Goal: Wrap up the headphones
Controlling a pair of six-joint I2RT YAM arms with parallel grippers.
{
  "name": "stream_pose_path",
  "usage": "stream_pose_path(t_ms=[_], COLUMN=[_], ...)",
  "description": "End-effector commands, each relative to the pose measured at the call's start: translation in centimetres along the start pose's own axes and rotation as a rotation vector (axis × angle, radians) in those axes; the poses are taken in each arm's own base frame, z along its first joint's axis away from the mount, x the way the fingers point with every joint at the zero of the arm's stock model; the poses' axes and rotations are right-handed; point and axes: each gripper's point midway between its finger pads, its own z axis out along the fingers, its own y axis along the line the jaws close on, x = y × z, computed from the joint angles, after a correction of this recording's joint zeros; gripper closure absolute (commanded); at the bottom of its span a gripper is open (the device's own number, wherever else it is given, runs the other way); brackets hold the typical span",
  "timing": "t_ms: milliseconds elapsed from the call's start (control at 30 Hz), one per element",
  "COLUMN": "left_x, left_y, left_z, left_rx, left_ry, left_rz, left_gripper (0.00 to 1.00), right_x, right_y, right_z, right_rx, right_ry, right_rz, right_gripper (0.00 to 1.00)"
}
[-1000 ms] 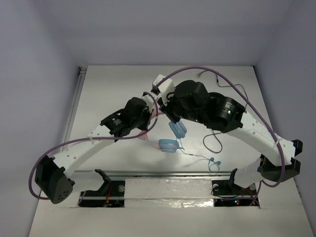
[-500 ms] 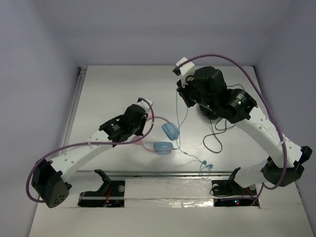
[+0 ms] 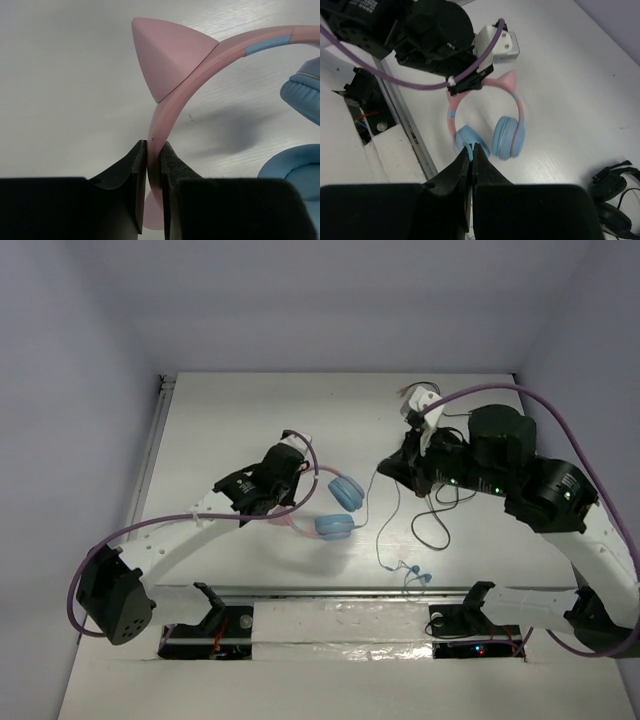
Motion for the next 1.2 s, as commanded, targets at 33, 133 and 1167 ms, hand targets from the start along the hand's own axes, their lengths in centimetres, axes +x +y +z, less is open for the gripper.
stream_pose_path(t_ms=[33, 133, 1167], left_x=[-2.4, -1.4, 4.5], left_y=[-5.6, -7.5, -15.8], left_z=[-2.1, -2.7, -9.7], left_rx=[0.278, 0.354, 0.717], left_ry=[-0.069, -0.054, -0.036], left_rz=[0.045, 0.099, 0.377], left_gripper=[1.0, 1.0, 1.0], right_x=[-2.1, -2.7, -2.1], right_y=[-1.2, -2.6, -16.1], right_z=[3.5, 4.9, 5.1], right_rx=[0.025, 0.075, 0.702], right_ry=[-0.022, -0.004, -0.074], right_rz=[-0.021, -0.06, -0.059], right_gripper=[1.0, 1.0, 1.0])
